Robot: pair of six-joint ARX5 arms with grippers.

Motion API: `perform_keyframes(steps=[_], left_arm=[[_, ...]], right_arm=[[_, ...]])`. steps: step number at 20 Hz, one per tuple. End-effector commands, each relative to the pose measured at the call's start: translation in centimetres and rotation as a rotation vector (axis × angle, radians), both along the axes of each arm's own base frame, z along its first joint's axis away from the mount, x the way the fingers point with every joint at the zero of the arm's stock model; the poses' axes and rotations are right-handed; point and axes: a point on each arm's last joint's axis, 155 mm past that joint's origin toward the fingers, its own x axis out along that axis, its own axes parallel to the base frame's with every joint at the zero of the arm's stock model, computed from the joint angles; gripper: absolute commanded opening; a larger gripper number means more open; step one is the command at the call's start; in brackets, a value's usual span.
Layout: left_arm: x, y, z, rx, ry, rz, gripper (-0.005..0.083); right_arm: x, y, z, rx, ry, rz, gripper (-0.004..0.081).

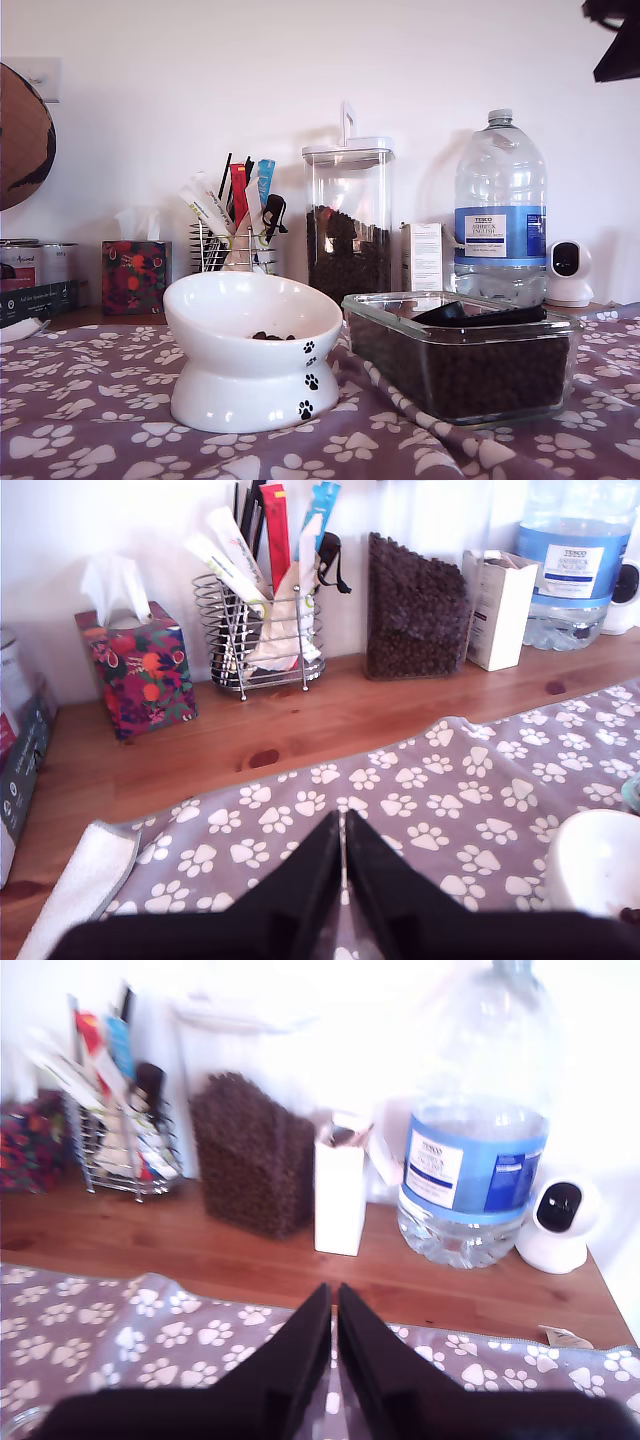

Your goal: Measure one spoon of cat food and pour it into the food bowl

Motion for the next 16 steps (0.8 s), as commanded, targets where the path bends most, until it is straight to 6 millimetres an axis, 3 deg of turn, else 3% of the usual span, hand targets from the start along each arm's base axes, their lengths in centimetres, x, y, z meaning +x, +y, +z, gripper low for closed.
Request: perform_keyframes(steps=[1,10,13,16], left_arm=[[-0.6,-0.1,2.0,-0.002,-0.070,-0.011,-0.0019],[-3.7,0.7,4.1,-0.001,-0.137,0.027,-0.0019],[-4.1,0.7,4.0,-0.001,-0.129,0.029,-0.0019],[-4.2,0.7,2.0,0.004,-0.049,0.028,-0.0019]], right_arm=[[-1.3,0.4,-1.9,-0.008,0.038,0.018,-0.0010],[-7.0,-1.2,0.2,-0.006,-0.009,-0.031,-0.0010],[-7.9,-1.3,-1.1,-0.017,0.040,-0.030,-0.0010],[-8.3,-1.4,-3.2,-0.035,0.124,-0.030,-0.0010]])
